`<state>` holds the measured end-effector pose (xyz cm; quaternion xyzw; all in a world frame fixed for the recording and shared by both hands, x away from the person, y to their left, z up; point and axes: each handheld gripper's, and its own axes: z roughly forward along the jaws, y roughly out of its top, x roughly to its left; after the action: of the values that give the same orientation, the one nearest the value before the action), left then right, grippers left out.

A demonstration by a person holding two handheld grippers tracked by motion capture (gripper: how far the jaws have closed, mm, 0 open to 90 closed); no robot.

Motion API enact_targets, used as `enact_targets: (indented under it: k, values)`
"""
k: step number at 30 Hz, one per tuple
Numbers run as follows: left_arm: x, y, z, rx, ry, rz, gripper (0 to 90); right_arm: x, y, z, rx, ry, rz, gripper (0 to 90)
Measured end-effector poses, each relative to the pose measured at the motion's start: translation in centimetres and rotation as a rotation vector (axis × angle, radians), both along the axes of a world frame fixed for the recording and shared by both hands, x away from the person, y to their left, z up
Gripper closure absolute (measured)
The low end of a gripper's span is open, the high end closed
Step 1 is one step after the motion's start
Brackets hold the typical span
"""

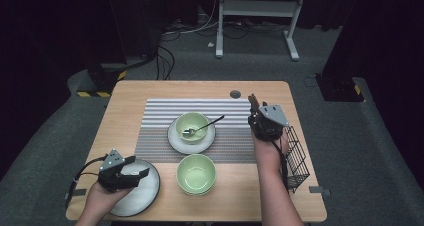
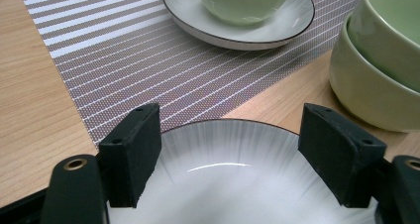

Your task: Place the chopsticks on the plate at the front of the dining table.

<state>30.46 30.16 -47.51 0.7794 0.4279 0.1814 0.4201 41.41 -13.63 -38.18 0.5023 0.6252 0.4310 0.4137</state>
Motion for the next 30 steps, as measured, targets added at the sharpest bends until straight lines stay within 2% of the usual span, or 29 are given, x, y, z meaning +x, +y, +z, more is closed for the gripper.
enact_targets:
  k: [15,22,30]
  values:
    - [0.0,0.3,0.1,-0.001,-0.004,0.007,25.4,0.8,0.1,-0.5,0.009,0.032,-0.001,66.9]
    - [-0.1,0.2,0.1,0.000,-0.006,0.006,25.9,0.9,0.0,-0.5,0.014,0.043,-0.003,72.8]
    - [-0.1,0.2,0.2,-0.003,-0.006,0.007,25.9,-0.1,0.0,-0.2,-0.007,0.020,-0.004,74.2]
